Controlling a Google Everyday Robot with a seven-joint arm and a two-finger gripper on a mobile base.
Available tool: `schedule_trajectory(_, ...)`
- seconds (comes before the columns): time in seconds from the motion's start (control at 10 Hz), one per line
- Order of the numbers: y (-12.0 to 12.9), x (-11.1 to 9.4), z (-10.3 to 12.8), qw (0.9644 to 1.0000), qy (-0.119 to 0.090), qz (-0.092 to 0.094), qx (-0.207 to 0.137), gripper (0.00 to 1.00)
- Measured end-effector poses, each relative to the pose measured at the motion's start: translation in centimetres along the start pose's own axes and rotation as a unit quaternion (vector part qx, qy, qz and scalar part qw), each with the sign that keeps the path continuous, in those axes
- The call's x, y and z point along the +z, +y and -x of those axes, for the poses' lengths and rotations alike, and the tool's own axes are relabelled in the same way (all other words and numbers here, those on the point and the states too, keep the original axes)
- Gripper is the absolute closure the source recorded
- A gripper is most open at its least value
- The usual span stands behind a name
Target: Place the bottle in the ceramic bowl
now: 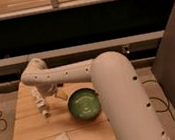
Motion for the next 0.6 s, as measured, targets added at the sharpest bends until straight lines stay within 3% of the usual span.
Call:
schedule_trajectory(0.3,-2.0,0.1,-0.5,0.9993,0.002,-0.011,-0.035,0.2)
schedule_trajectory(0.6,-5.1,-0.8,0.6,0.9957,0.007,-0.028,-0.088,0.2)
